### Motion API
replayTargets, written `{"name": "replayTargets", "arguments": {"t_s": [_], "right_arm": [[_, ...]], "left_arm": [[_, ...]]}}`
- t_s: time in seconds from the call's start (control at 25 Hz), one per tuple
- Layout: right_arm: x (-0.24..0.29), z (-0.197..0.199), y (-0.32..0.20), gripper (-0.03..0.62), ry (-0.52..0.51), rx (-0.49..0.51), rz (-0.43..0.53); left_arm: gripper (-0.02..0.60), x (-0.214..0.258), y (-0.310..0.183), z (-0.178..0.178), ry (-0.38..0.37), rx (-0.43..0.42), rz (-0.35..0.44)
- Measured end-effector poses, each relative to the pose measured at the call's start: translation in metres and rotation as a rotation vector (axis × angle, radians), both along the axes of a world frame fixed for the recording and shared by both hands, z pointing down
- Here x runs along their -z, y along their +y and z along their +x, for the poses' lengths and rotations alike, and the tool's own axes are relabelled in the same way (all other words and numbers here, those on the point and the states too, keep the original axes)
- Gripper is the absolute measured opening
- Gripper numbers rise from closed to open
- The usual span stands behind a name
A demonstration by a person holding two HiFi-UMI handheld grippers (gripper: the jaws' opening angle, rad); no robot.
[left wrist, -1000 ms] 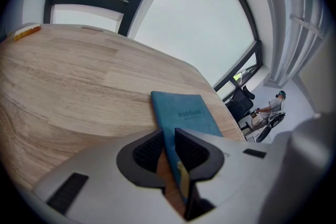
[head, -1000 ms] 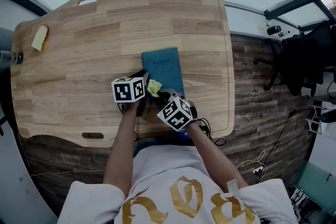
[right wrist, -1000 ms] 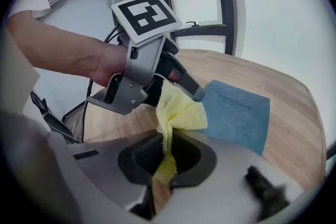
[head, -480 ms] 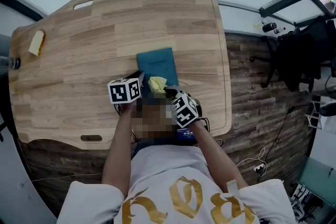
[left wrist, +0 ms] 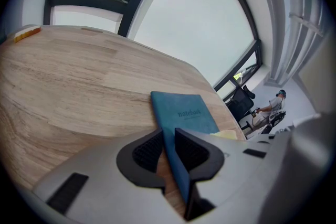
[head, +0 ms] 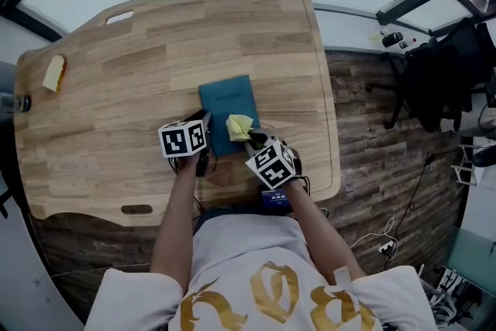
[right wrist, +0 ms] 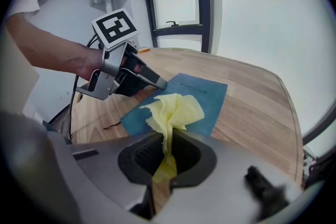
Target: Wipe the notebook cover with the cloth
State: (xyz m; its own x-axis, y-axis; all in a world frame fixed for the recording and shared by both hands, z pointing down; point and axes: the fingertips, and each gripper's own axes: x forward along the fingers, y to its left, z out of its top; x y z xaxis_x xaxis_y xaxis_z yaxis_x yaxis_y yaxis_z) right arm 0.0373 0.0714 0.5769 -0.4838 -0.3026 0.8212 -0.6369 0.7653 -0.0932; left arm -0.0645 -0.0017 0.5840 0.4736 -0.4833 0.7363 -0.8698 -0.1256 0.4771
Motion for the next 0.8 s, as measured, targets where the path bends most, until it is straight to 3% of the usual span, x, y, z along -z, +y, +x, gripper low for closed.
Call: {"name": "replayTargets", "arguments": {"t_s": [0.8], "right_arm": [[-0.003, 0.001, -0.063, 0.037, -0.020, -0.062, 0.032]], "left_arm": [[0.081, 0.002, 0.000, 0.000, -0.002, -0.002, 0.000]]}}
